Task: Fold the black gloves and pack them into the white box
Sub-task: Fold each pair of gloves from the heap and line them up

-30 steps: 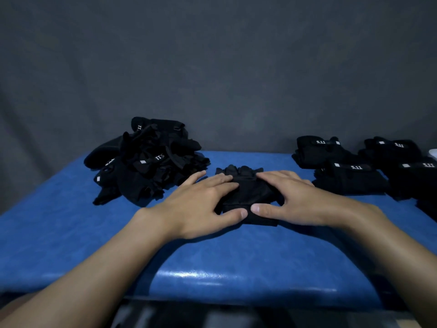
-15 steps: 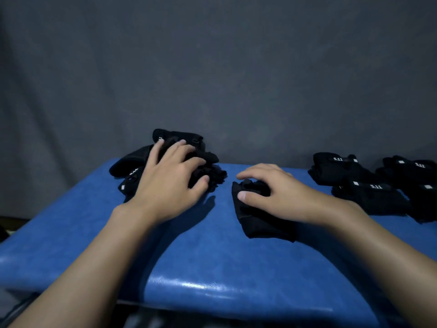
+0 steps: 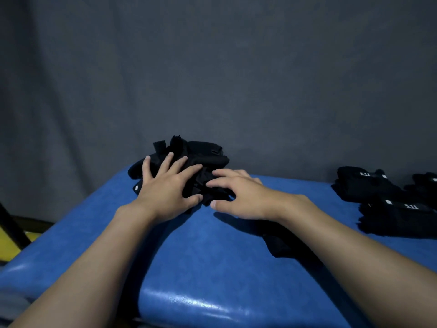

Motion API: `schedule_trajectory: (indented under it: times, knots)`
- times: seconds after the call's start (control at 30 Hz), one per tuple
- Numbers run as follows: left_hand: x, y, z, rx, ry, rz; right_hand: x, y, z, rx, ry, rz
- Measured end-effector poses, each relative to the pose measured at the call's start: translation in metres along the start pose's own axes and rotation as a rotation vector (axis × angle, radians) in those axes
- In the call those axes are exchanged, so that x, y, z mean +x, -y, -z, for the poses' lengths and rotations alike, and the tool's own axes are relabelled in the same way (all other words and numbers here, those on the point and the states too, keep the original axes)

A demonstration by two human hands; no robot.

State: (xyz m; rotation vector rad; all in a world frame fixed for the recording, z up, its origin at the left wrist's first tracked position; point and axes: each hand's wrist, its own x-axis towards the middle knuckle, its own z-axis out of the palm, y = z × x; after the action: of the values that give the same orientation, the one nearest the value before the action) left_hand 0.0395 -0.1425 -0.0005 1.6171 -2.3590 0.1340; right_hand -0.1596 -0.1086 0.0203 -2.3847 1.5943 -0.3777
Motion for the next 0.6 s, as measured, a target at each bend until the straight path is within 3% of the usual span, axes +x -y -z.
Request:
schedule_trajectory:
  times: [0.3,0.6]
  knots:
    - [-0.005,-0.004,0.008,-0.121,-0.135,-0.052,0.002,0.001,-0.003,0.008,-0.118,0.060]
    - [-0.009,-0.020,0.014,-0.321,-0.281,-0.123,-0.023,-0.015,0.016,0.322,-0.411,0.109]
